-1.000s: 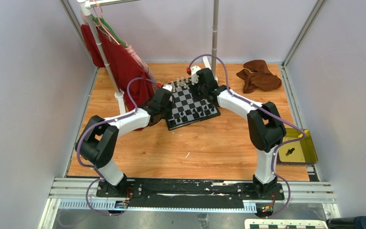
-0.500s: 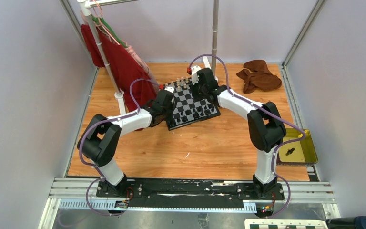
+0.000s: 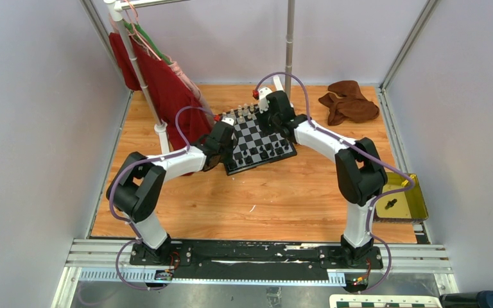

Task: Set up the chess pieces on the board
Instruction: Place the chess piece on the chessboard.

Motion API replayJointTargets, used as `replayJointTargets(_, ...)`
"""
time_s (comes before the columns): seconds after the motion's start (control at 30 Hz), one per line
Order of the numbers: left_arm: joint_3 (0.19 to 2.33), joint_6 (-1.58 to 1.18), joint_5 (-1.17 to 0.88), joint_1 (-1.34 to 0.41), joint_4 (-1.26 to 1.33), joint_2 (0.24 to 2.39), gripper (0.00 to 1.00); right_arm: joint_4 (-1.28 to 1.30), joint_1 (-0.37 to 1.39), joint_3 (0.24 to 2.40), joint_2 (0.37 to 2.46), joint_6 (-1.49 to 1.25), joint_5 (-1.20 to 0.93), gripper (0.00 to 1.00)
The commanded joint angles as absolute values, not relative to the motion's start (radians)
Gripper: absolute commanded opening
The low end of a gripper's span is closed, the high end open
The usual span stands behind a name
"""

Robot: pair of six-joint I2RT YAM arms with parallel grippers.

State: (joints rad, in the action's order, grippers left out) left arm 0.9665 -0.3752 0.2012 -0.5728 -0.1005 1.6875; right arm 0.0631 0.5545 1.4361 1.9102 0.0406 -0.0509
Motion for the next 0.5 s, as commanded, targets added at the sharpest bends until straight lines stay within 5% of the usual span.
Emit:
replayJointTargets(0.0,0.984,-0.380,0.226,-0.581,-0.097,1.711,0.18,0.058,0.538,1.420,1.874,0.039,-0.040,0.29)
replayJointTargets(0.47,0.994,-0.402,0.234,-0.585,-0.103,1.714,0.29,0.057,0.528,1.405,1.864,0.041,-0.053,0.29)
